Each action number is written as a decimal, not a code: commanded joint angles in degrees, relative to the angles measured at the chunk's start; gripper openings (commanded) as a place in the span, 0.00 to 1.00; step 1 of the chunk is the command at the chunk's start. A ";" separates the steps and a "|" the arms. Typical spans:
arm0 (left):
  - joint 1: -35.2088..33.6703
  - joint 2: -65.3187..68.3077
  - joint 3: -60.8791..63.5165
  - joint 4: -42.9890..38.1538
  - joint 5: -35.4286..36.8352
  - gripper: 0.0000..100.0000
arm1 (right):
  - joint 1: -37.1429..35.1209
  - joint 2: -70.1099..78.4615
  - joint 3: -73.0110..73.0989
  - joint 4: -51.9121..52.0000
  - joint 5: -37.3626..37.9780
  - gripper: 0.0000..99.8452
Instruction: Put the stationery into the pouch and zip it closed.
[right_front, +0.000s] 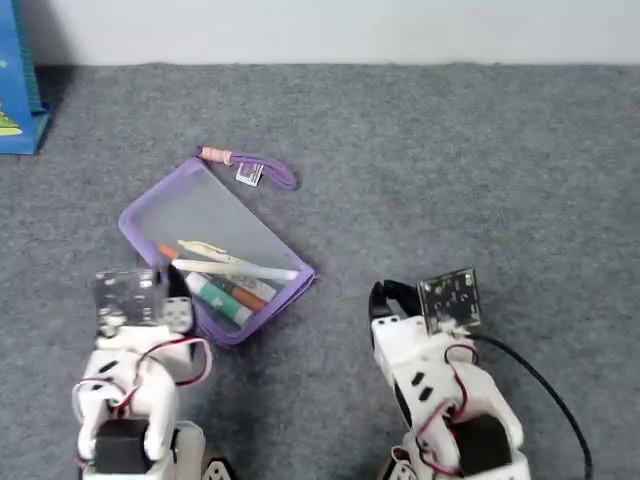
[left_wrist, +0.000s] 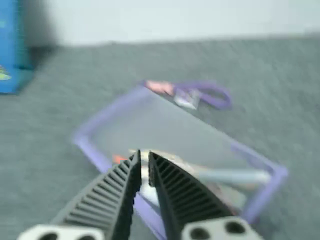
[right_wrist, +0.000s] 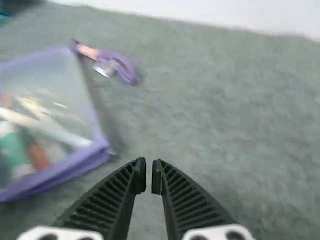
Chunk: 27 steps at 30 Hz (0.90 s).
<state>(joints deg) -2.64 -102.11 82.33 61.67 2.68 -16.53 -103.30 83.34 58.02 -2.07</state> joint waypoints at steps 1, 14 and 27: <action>3.87 -0.62 3.30 -0.35 0.00 0.02 | 3.82 -0.57 6.51 -6.29 0.53 0.04; 4.31 -0.62 14.20 -6.15 0.09 0.02 | 6.20 -0.57 13.10 -0.92 0.35 0.04; 4.22 -0.53 14.20 5.54 0.09 0.02 | 6.20 -0.57 13.10 14.55 0.70 0.04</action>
<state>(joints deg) 1.58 -101.93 97.01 64.57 2.68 -10.99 -102.86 95.38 70.33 -2.07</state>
